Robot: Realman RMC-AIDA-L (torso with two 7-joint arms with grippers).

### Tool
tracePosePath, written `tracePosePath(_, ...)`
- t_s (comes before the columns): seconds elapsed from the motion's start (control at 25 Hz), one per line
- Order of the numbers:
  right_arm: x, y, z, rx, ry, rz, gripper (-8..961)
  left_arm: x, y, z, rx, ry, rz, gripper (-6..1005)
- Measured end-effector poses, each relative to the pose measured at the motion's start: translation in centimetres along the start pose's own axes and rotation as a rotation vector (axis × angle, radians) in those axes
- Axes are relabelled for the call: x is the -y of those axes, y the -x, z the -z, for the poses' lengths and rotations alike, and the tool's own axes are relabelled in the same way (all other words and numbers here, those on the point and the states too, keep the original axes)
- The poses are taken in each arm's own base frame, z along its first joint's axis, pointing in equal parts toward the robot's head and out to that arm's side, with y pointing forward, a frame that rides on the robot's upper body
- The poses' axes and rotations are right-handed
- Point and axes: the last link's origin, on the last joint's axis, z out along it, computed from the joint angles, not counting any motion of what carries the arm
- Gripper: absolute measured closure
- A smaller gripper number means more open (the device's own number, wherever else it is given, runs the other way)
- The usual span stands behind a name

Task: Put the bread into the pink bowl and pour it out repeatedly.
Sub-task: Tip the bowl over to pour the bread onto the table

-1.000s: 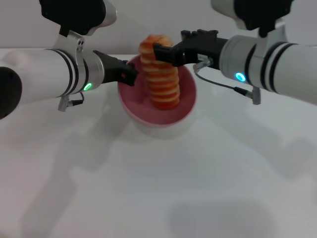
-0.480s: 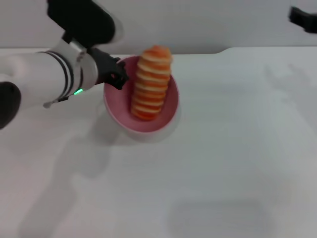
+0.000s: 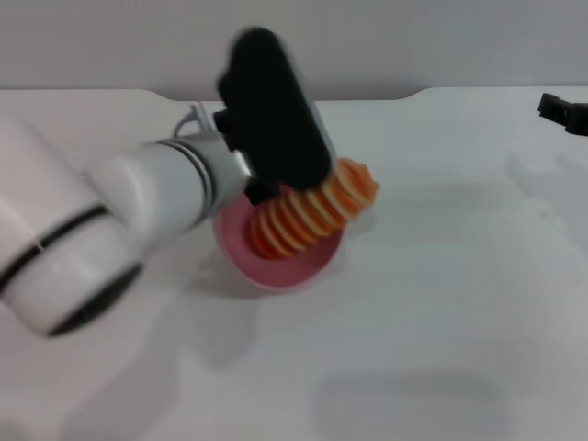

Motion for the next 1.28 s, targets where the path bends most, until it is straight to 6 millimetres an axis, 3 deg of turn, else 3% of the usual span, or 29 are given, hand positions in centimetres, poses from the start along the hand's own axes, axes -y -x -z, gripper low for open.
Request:
tracePosePath(0.08, -0.1, 0.0, 0.0, -0.001, 0.002, 0.002, 194, 0.0, 0.0, 0.0, 0.000, 0.000, 0.000, 946)
tracePosePath(0.2, -0.1, 0.0, -0.1, -0.001, 0.004, 0.004, 194, -1.1, -2.2, 0.8, -0.039, -0.081, -0.154, 946)
tracePosePath(0.44, -0.5, -0.1, -0.2, -0.007, 0.013, 0.014, 194, -0.3, -3.1, 1.3, -0.045, -0.207, -0.273, 947)
tracePosePath(0.6, -0.5, -0.2, -0.2, -0.011, 0.014, 0.022, 194, 0.2, -3.5, 1.5, -0.040, -0.262, -0.341, 947)
tracePosePath(1.28, -0.9, -0.3, -0.4, -0.021, 0.024, 0.032, 195, -2.4, -4.4, 2.3, -0.021, -0.442, -0.745, 948)
